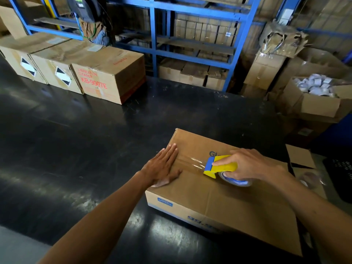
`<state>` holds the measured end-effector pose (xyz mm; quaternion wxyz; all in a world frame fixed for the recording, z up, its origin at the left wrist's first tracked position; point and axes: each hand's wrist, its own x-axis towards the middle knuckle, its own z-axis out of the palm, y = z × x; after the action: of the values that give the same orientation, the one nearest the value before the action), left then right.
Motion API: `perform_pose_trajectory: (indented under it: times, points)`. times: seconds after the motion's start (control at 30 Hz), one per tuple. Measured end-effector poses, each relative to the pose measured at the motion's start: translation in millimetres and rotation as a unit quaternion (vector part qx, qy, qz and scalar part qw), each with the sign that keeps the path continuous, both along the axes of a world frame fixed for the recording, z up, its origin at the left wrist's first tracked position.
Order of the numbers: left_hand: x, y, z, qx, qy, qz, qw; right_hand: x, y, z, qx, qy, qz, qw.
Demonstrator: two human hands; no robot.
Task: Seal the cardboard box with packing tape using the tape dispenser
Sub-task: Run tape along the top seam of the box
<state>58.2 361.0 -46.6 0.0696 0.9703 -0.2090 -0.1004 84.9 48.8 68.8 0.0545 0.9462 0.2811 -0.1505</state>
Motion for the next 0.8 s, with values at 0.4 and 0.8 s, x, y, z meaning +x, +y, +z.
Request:
perform_pose_trajectory:
  times: [0.4, 0.8]
  points:
    - [-28, -115, -9, -0.007, -0.042, 0.011, 0.999, -3, 8, 8, 0.026, 0.01, -0.009, 1.0]
    - [-30, -110, 0, 0.033, -0.061, -0.009, 0.998, -12, -13, 12, 0.019, 0.002, 0.022, 1.0]
